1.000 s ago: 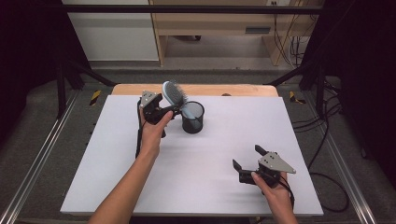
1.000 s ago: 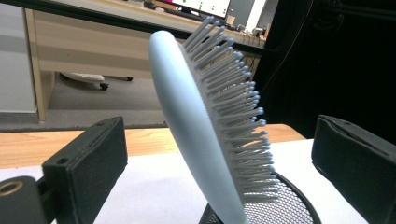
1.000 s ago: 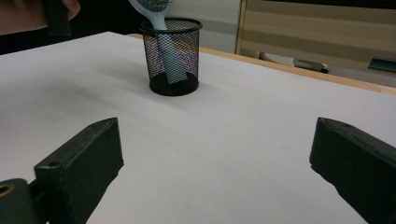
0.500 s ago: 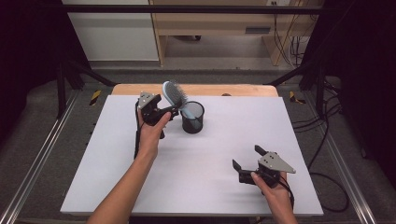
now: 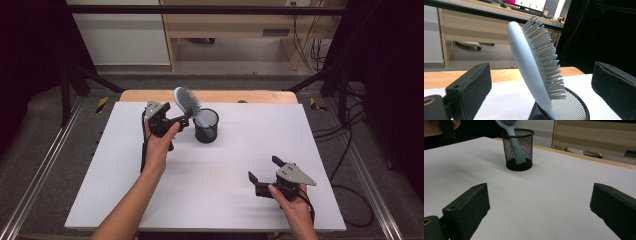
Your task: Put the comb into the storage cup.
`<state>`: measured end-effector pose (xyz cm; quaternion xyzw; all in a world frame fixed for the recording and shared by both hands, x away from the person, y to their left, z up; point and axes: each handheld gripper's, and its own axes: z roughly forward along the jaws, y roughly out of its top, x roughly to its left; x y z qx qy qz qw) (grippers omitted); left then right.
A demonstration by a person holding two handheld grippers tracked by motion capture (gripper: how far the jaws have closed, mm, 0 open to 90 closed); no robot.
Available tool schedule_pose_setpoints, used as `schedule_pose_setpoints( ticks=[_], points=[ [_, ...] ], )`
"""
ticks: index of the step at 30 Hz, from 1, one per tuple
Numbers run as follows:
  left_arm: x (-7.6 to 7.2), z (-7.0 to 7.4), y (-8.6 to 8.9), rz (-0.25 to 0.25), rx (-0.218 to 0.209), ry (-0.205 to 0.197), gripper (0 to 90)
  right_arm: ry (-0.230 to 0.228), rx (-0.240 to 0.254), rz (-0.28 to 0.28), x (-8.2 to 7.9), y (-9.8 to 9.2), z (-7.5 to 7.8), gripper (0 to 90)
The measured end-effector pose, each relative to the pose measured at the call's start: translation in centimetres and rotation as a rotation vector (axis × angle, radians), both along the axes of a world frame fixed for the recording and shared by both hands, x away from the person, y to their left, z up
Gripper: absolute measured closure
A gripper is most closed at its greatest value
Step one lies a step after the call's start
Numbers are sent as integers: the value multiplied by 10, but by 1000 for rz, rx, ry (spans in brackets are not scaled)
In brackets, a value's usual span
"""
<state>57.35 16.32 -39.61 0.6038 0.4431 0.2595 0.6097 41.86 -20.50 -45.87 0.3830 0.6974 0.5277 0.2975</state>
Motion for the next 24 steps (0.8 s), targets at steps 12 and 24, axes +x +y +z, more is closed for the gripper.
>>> schedule_pose_setpoints(
  ticks=[12,24],
  points=[
    [-14,6,5,-17,24,-16,26,3,-5,-1,0,0,0,29],
    [-34,10,7,-43,88,-36,22,12,-21,-2,2,1,-3,29]
  ],
)
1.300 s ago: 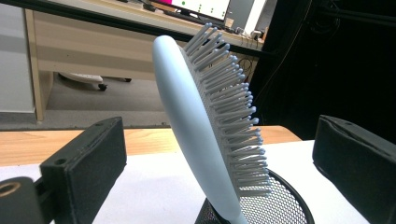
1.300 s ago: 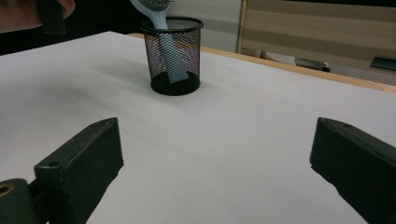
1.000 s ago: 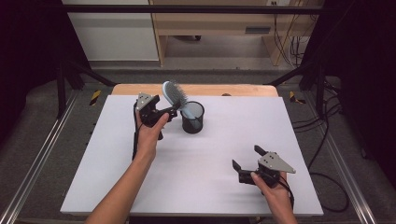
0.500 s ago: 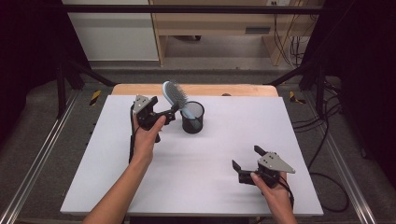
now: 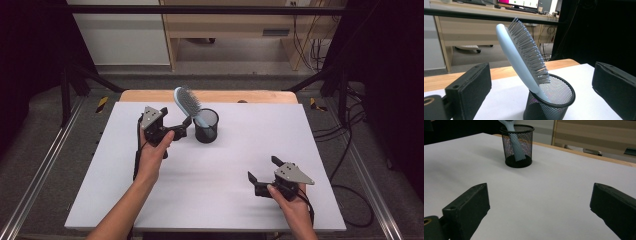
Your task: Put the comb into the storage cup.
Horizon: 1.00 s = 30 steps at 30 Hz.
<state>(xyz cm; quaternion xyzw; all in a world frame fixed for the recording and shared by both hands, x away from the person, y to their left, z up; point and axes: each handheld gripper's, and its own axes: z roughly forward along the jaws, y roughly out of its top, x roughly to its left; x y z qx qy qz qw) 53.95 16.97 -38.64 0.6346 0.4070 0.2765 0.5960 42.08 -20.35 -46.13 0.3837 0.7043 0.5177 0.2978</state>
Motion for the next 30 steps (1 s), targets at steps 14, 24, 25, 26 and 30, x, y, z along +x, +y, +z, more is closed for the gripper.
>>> schedule_pose_setpoints(
  ticks=[14,24,25,26,30],
  points=[
    [-21,10,18,-4,-3,-8,18,18,35,2,-2,-2,1,27],
    [-32,11,37,-5,36,-34,18,0,26,-27,-3,-6,3,27],
    [-34,11,38,-4,38,-37,18,3,24,-26,-3,-6,3,27],
    [-35,11,39,-4,44,-42,18,4,26,-24,-3,-7,3,27],
    [-39,12,42,-15,56,-45,18,11,43,-22,-3,-8,5,25]
  ],
)
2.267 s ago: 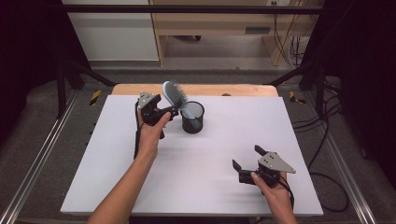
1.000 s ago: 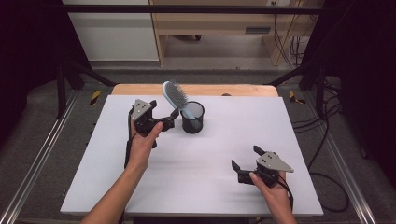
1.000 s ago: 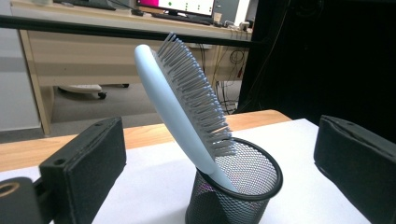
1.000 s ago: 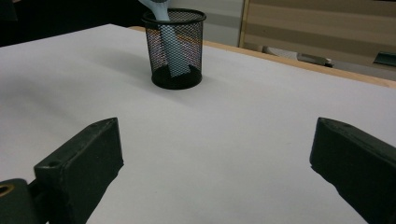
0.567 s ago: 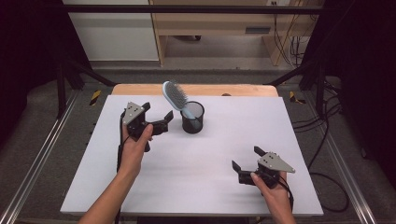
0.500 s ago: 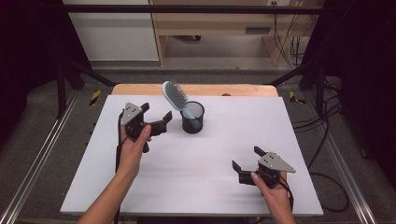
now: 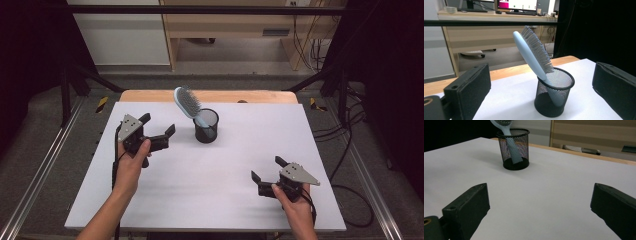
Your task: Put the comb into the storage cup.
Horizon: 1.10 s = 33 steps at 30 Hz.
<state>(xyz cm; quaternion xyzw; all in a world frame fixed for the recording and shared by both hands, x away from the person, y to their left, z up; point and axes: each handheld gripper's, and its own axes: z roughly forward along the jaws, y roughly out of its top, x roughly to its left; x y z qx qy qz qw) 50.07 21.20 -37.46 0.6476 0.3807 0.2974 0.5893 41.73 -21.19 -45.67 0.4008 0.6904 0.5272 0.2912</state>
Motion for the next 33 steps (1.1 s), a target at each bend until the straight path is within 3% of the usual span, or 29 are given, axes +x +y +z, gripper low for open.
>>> schedule_pose_setpoints(
  ticks=[9,18,33],
  points=[
    [-13,8,16,9,20,-19,17,0,-17,-1,2,4,0,26],
    [-28,14,31,-2,-5,-20,13,-9,-7,18,-1,3,1,26],
    [-51,26,60,22,4,-70,10,-15,-13,18,-2,3,2,25]
  ],
)
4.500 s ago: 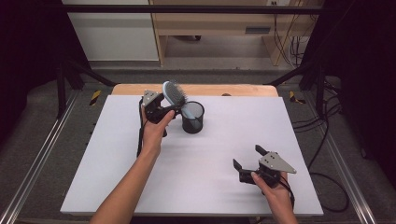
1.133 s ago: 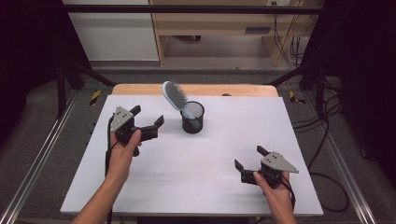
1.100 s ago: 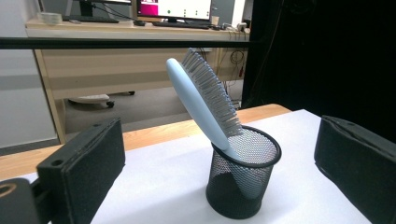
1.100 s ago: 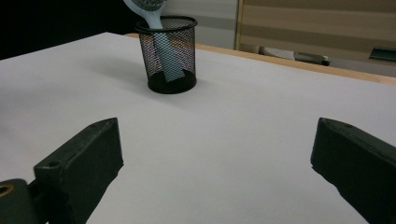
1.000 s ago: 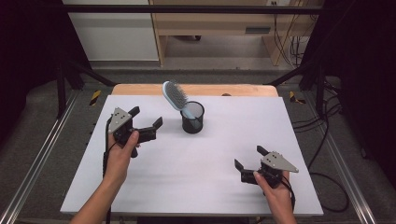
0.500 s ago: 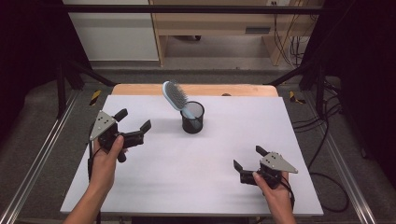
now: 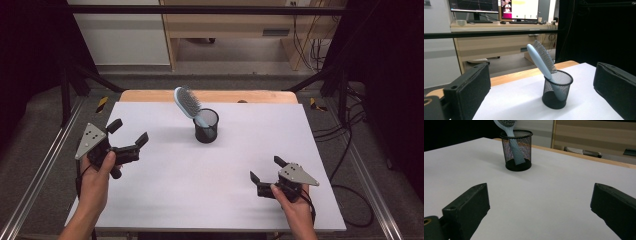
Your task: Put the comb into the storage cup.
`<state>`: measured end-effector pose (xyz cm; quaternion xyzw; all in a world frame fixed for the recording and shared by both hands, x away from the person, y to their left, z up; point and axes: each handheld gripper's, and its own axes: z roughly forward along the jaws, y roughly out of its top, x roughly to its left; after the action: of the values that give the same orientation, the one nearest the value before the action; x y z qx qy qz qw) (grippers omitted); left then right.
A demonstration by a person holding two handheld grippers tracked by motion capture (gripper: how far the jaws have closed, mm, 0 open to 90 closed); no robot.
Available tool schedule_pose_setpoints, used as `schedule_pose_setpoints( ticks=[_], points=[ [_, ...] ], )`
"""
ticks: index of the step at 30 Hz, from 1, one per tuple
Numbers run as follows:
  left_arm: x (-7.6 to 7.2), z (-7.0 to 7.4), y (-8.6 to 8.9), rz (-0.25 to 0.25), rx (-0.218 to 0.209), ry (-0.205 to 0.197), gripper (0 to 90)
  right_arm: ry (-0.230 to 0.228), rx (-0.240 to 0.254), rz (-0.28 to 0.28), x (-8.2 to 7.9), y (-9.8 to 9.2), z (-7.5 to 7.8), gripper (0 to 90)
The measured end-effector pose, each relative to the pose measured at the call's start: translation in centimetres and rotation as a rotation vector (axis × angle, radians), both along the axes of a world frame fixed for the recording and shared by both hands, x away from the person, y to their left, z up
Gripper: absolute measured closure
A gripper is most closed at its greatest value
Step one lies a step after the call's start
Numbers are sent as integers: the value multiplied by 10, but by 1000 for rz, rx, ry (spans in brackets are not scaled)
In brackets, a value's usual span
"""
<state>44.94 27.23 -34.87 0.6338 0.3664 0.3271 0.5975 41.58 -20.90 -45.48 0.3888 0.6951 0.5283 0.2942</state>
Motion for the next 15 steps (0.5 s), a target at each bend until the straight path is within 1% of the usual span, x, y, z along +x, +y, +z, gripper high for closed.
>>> schedule_pose_setpoints(
  ticks=[1,2,5,9,15],
  points=[
    [-1,-1,2,-2,-5,6,10,-1,0,0,0,0,0,25],
    [-1,-2,5,3,0,4,10,-2,-1,0,0,0,0,25],
    [-4,-5,12,5,-5,12,11,-2,0,1,0,1,0,25],
    [-8,-8,20,7,1,6,10,10,-3,12,1,1,0,27],
    [-13,-11,30,18,-6,-1,11,4,-3,10,1,0,1,26]
  ],
)
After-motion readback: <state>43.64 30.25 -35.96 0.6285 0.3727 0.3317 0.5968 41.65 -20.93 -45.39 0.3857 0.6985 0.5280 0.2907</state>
